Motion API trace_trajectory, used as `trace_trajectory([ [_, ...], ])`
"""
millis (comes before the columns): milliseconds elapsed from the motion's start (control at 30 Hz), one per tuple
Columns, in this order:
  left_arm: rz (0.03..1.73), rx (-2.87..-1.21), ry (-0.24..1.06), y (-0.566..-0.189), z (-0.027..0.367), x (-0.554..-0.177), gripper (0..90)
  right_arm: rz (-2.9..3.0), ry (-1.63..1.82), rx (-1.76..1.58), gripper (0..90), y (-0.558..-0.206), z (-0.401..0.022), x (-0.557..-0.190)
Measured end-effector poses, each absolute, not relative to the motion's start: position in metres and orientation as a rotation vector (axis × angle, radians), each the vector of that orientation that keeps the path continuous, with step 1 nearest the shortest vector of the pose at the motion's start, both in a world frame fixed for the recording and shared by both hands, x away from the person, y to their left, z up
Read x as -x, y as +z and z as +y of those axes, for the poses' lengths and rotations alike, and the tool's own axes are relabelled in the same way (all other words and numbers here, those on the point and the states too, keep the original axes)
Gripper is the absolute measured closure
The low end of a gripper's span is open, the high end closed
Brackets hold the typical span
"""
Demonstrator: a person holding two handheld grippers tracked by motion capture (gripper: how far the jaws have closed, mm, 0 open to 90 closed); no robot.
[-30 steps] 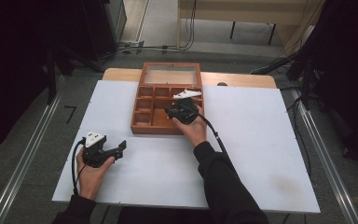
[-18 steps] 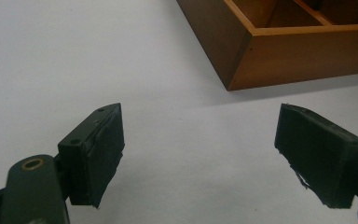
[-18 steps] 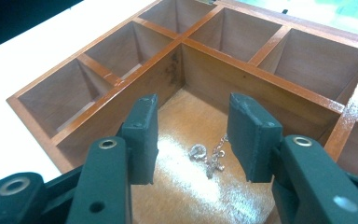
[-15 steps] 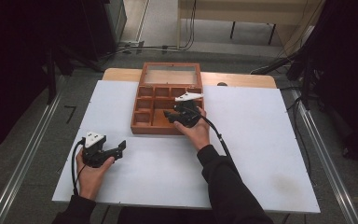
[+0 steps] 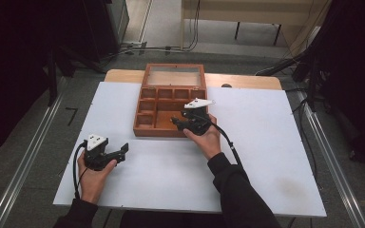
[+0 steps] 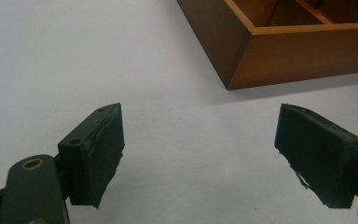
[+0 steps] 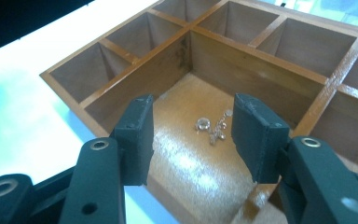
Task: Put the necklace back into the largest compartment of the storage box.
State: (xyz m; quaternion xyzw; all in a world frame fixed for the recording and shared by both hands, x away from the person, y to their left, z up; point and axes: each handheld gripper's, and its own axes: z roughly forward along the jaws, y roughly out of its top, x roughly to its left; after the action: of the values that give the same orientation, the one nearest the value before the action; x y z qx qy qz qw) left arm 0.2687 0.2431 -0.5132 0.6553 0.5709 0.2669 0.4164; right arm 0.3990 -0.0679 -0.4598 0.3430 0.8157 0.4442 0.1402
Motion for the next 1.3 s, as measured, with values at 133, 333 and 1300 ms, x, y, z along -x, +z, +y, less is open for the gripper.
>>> trace_trajectory([
  [133,1.432,-1.648,0.671,-0.513,0.243,-0.269,16.3,2.359,1.282,-0.987,47.1,-0.461,-0.073,-0.394],
  [333,1.433,-1.649,0.671,-0.513,0.243,-0.269,16.3,2.350,1.292,-0.982,46.5,-0.461,-0.083,-0.387],
  [1300,1.433,-1.647,0.676,-0.513,0.242,-0.268,16.3,2.326,1.310,-0.998,40.7,-0.464,-0.143,-0.354],
])
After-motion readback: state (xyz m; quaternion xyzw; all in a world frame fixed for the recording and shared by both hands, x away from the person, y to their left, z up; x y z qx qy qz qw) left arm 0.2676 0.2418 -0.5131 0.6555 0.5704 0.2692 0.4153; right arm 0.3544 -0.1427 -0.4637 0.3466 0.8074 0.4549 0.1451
